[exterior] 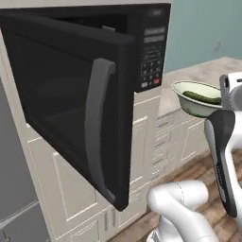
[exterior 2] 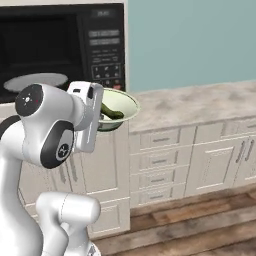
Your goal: Pick the squash from the sink and place it in the bowl. Then pick the bowl and place it in the microwave. Then close the microwave door and press the start button.
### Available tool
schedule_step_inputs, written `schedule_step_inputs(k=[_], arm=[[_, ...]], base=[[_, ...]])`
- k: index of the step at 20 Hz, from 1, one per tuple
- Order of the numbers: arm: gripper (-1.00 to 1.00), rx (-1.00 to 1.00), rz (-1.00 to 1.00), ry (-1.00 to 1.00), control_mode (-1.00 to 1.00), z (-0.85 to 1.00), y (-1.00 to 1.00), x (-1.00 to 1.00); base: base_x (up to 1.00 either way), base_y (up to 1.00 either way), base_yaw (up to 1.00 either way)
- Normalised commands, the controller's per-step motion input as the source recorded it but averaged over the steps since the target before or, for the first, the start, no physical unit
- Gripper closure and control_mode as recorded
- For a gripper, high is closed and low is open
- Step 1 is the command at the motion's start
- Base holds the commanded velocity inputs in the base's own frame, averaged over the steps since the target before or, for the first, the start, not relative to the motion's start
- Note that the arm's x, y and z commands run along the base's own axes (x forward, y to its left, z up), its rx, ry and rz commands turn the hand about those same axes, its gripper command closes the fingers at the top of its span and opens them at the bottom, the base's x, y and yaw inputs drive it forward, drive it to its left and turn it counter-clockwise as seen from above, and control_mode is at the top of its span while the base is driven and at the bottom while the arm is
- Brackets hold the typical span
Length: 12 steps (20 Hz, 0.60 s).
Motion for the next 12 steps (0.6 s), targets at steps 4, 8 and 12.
schedule_step_inputs(k=[4,8,12], arm=[[1.0,0.0,0.0,0.0,1.0,0.0,0.0,0.0],[1.0,0.0,0.0,0.0,1.0,0.0,0.0,0.0],[1.0,0.0,0.0,0.0,1.0,0.0,0.0,0.0]], base=[[0.19,0.04,0.51],[0.19,0.03,0.51],[0.27,0.01,0.49]])
